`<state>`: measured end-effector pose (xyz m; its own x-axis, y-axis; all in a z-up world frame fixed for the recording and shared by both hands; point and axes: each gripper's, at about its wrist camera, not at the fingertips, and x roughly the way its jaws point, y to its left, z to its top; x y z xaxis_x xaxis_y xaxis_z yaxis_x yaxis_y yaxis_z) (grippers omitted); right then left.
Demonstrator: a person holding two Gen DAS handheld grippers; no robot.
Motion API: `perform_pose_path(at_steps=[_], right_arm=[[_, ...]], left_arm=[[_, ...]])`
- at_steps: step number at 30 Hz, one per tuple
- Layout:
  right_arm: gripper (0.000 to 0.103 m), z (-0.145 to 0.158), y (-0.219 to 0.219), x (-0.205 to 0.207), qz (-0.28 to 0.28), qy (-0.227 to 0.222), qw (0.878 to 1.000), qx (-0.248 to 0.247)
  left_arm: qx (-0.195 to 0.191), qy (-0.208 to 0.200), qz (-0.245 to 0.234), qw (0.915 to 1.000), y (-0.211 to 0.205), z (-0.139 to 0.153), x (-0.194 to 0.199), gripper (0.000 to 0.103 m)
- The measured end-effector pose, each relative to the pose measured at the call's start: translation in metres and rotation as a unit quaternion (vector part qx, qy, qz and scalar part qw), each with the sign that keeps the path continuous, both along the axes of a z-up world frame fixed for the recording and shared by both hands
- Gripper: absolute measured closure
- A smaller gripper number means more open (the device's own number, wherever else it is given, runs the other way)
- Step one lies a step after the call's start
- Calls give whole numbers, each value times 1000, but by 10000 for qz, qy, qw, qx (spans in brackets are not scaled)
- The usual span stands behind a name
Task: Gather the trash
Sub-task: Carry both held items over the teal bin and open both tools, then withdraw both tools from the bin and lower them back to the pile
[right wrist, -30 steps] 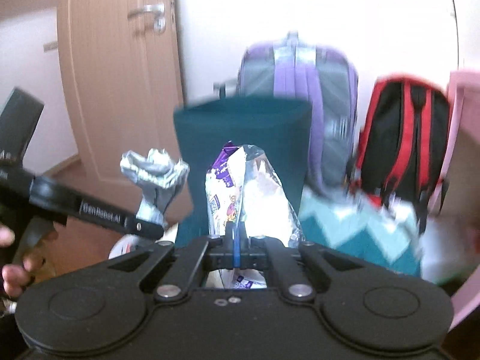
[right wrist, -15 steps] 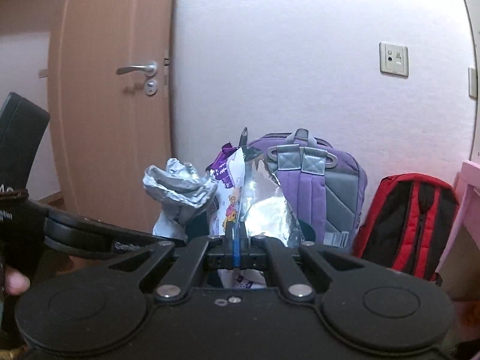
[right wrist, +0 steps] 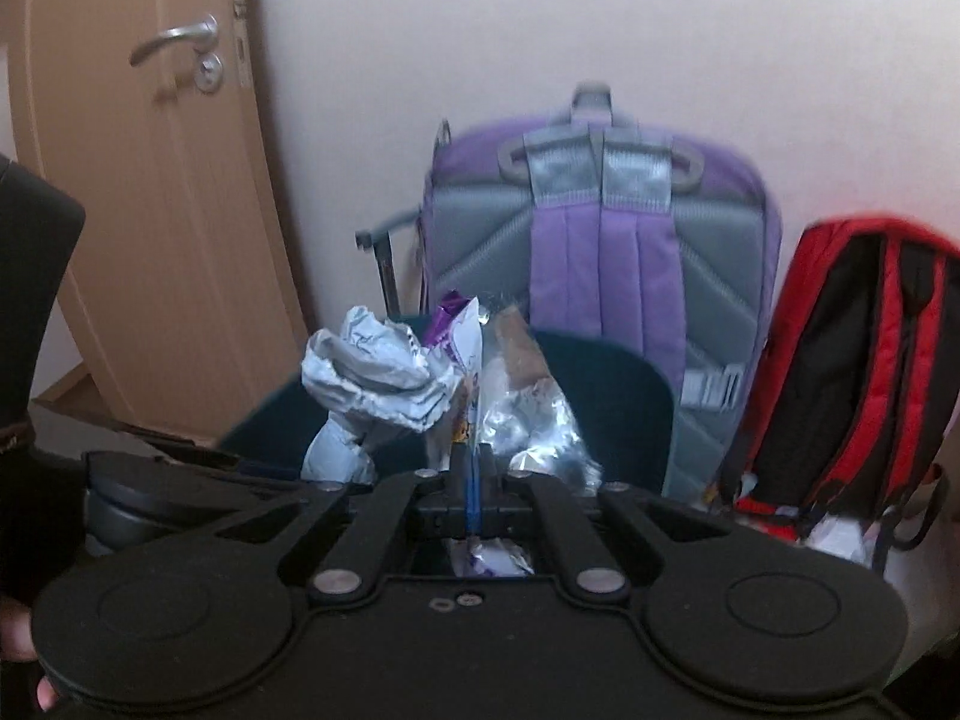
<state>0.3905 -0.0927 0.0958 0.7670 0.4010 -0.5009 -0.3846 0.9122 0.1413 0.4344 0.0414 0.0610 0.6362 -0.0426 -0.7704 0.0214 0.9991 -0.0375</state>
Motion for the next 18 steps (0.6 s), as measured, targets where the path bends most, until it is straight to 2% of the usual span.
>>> perform_pose_path(at_steps=[7, 11, 18], right_arm=[[88, -20, -5, 15, -10, 319, 9995, 36], [83, -19, -12, 15, -60, 343, 9994, 80], [77, -4, -28, 0, -37, 283, 9995, 165]], left_arm=[[104, 248, -13, 9996, -1, -13, 13, 72], [14, 208, 13, 9998, -1, -13, 10, 49], [-6, 52, -78, 10000, -8, 1, -5, 45]])
